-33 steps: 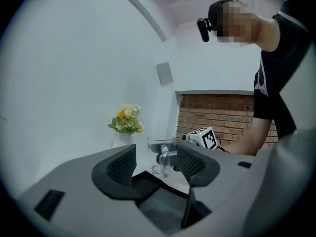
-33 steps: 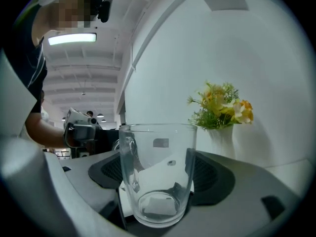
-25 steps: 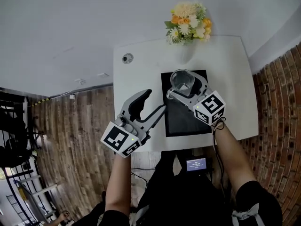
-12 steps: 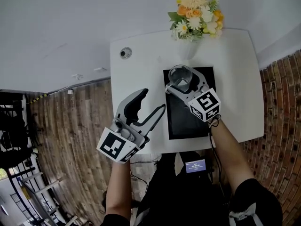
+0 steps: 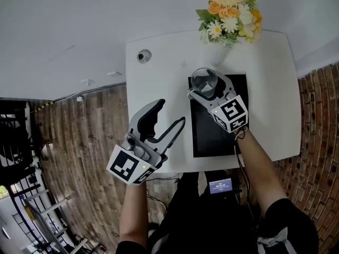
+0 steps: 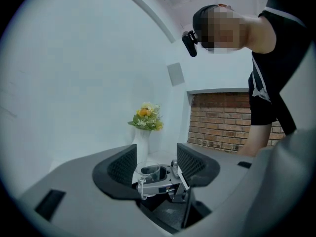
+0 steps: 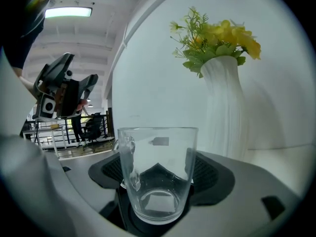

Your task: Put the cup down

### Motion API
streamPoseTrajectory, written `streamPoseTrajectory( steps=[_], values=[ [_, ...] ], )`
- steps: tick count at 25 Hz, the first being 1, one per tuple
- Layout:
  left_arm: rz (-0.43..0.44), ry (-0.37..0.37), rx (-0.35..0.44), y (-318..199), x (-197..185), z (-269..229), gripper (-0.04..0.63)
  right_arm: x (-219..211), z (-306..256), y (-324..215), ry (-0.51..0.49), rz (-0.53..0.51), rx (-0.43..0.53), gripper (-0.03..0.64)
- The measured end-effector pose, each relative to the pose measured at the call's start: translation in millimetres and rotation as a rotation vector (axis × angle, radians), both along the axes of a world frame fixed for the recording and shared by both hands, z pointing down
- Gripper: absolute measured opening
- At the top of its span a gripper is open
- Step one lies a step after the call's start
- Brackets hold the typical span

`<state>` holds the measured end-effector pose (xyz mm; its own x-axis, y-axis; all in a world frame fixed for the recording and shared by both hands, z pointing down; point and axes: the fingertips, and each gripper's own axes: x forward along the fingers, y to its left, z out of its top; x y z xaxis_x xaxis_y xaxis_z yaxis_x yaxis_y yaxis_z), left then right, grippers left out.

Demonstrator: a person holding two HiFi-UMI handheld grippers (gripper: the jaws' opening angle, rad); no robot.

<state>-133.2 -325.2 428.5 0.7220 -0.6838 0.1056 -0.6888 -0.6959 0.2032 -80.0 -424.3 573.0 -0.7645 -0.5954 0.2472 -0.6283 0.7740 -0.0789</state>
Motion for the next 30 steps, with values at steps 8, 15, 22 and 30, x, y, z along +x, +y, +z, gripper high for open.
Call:
streamPoseTrajectory(
  steps=[8, 15, 22, 30],
  values=[
    [0.008, 0.005, -0.001, -0.2, 4.0, 0.6, 0.252, 2.4, 10.4, 8.6, 0.060, -0.002, 0.003, 0.374],
    [0.015, 0.007, -0.005, 2.5, 7.9, 1.6, 0.252, 5.4, 12.9, 12.1, 0.094, -0.003, 0.018, 0.374],
    [0.021, 0.020, -0.011, 7.0, 12.1, 0.0, 0.252, 6.1, 15.3, 11.3, 0.101, 0.004, 0.009, 0.374],
    [0.023, 0.027, -0.019, 10.6, 14.1, 0.5, 0.252, 9.9, 15.4, 14.0, 0.073, 0.001, -0.061, 0.411]
  ],
)
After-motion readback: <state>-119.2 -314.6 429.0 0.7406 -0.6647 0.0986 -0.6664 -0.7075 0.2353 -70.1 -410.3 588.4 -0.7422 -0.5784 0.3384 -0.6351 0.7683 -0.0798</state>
